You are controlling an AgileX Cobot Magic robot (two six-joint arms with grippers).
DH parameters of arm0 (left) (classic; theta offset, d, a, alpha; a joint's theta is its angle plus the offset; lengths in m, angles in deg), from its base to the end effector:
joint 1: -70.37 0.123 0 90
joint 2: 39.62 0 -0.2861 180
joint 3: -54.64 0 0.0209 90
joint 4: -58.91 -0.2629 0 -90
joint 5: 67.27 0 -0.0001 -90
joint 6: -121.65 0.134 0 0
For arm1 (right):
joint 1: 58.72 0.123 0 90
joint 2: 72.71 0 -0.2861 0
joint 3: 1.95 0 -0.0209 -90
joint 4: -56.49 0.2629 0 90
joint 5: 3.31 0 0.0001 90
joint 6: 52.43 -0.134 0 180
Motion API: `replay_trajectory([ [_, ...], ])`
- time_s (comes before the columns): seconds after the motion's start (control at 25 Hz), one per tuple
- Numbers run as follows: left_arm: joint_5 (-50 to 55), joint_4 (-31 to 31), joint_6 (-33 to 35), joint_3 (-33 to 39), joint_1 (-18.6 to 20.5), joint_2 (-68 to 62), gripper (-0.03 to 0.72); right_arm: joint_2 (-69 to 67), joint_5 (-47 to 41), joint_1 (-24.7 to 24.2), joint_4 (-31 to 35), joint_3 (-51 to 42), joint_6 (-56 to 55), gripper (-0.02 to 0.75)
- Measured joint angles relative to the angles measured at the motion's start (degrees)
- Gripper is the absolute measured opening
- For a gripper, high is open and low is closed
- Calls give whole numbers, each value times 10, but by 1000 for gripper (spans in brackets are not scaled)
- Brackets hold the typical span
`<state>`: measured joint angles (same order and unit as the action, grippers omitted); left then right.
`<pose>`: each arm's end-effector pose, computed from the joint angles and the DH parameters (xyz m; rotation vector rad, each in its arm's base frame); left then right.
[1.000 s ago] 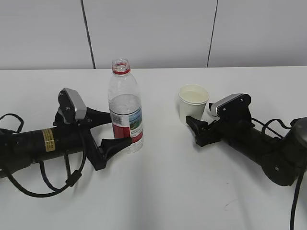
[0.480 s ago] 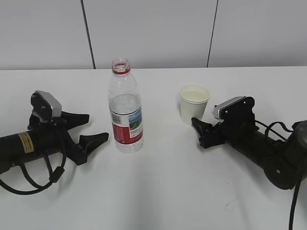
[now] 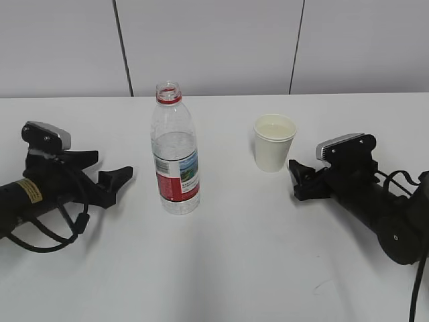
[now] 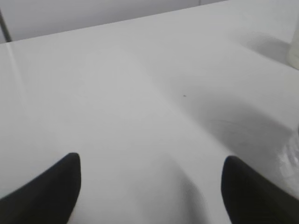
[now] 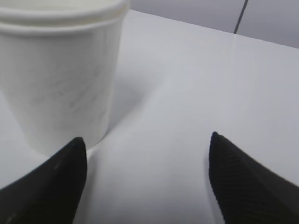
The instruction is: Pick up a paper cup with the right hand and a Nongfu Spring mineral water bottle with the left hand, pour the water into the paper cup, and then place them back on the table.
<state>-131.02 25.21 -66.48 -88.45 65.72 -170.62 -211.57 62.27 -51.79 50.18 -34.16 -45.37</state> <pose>0.3667 -0.0967 0.0491 0.5582 1.7896 -0.4482 0.4007 0.0622 0.0188 -0.3352 1.8117 0.0588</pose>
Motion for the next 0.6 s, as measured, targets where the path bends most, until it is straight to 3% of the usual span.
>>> replay_trajectory([
  [0.32,2,166,65,0,0,0,551,7,1,-12,50,0,-28,596],
  [0.6,39,300,145,0,0,4,551,29,-5,-67,37,0,-113,596],
])
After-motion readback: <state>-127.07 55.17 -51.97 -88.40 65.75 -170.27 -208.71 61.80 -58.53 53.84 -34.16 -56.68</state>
